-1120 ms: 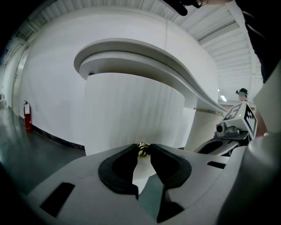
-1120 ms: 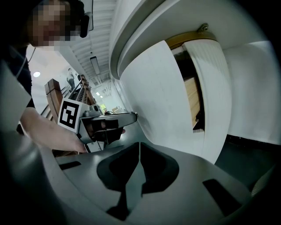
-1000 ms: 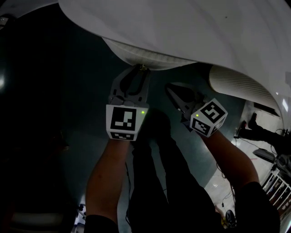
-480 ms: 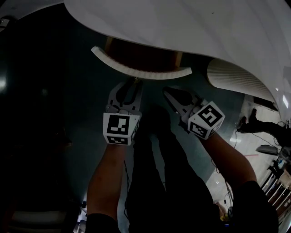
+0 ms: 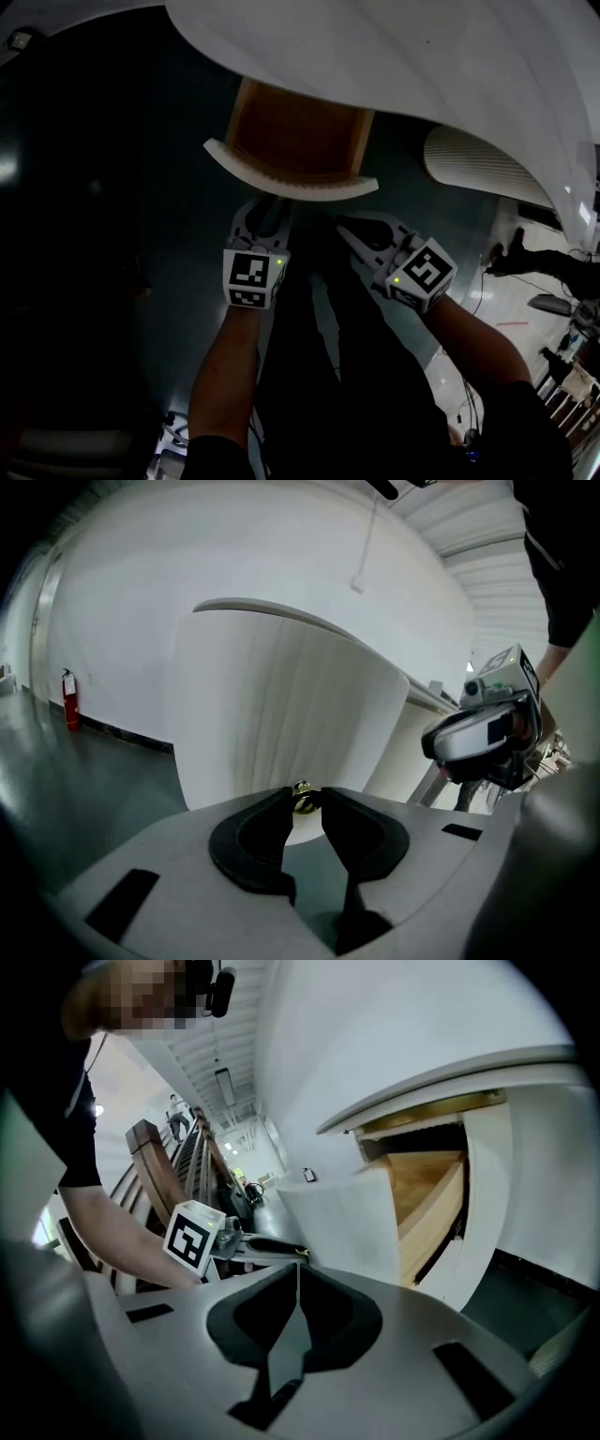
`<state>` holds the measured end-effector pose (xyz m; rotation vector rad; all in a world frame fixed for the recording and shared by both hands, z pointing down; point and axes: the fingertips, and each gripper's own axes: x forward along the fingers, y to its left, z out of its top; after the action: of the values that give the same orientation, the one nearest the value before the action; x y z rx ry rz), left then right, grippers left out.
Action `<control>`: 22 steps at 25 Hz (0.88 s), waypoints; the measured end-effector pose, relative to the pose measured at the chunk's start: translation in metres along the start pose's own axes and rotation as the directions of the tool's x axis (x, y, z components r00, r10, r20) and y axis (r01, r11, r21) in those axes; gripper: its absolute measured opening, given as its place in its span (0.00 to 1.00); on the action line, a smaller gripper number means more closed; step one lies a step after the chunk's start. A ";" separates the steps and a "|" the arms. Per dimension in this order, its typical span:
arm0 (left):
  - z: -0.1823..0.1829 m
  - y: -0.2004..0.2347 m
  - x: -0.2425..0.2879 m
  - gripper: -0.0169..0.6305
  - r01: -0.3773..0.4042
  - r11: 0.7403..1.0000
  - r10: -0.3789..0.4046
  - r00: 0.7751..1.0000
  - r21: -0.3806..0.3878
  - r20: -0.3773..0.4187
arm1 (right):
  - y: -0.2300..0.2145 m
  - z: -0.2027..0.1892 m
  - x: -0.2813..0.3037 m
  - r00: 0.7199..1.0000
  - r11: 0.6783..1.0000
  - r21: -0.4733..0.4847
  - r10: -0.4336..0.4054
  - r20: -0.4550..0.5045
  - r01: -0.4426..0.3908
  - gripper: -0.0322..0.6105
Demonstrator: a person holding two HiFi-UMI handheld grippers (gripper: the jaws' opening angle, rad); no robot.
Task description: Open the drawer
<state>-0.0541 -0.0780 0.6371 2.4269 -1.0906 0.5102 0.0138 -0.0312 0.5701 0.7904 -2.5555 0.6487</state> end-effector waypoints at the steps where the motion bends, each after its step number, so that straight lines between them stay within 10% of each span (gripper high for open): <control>1: -0.004 0.000 -0.005 0.19 0.004 1.000 -0.004 1.000 -0.002 -0.005 | 0.010 0.004 -0.001 1.000 1.000 0.000 0.007 -0.003 -0.007 0.08; 22: -0.016 -0.009 -0.051 0.19 -0.028 0.999 0.023 0.988 -0.027 -0.152 | 0.115 0.122 -0.046 0.995 0.986 -0.129 0.102 -0.017 -0.103 0.08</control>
<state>-0.0813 -0.0334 0.6234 2.3096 -1.0586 0.6704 -0.0467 0.0079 0.4123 0.6138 -2.6118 0.5099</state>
